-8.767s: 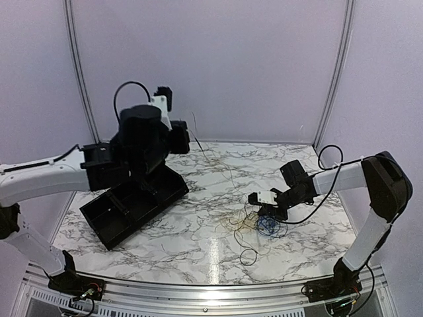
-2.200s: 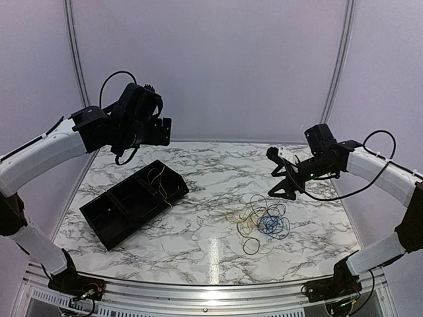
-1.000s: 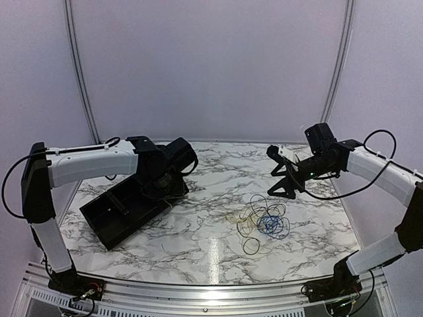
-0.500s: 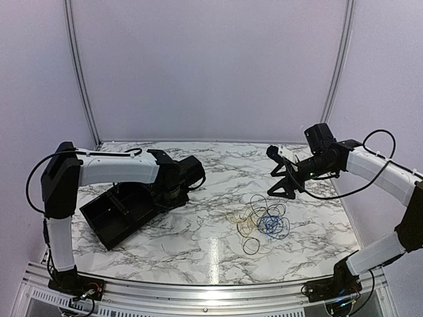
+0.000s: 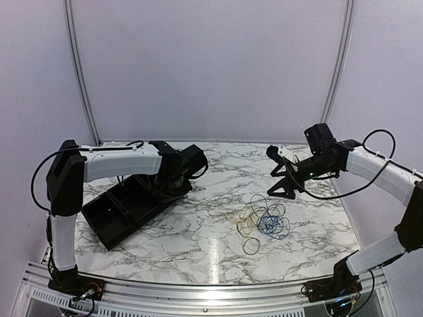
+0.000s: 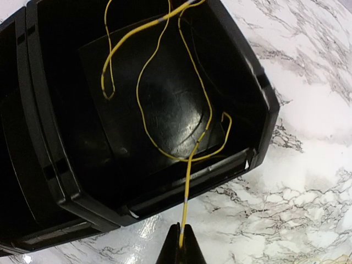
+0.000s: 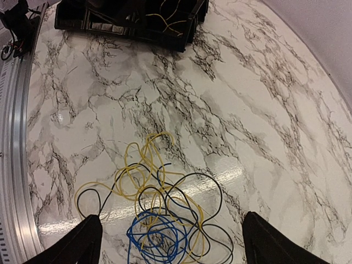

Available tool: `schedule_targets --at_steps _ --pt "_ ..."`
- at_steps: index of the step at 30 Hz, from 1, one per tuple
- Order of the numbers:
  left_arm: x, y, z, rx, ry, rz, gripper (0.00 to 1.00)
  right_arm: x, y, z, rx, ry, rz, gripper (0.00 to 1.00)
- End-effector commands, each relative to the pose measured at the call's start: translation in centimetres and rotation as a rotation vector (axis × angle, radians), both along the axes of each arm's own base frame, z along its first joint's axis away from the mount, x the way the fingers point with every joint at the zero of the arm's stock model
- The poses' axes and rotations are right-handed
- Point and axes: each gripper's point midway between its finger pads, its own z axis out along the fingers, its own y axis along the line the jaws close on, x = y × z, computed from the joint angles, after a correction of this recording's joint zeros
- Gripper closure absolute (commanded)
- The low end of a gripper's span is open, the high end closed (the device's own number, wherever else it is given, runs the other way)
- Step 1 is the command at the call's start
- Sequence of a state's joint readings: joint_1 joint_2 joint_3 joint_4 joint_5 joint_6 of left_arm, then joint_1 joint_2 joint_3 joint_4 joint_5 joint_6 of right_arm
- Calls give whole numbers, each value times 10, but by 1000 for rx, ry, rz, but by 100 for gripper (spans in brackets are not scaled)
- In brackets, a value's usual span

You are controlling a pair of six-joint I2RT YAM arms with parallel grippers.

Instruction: Untangle the cables

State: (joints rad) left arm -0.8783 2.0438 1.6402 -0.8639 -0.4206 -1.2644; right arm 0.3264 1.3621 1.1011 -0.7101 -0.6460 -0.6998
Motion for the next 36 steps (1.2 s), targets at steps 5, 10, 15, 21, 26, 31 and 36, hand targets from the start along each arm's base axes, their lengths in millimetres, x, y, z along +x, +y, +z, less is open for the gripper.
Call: schedule_targets --at_steps 5,10,15,21,26,31,36 --pt "43 35 1 68 -11 30 100 9 2 5 4 -20 -1 12" --pt "62 32 -12 73 11 16 100 11 3 5 1 -22 1 12" --pt "64 33 -24 73 37 27 100 11 1 6 -6 -31 0 12" --pt "66 32 -12 57 17 28 96 9 1 6 -9 -33 1 12" --pt "60 33 7 31 4 2 71 7 3 11 7 -31 11 12" --pt "47 39 33 -24 -16 14 66 7 4 16 16 -39 23 12" --pt "51 29 78 -70 -88 -100 55 18 4 30 -25 -61 21 12"
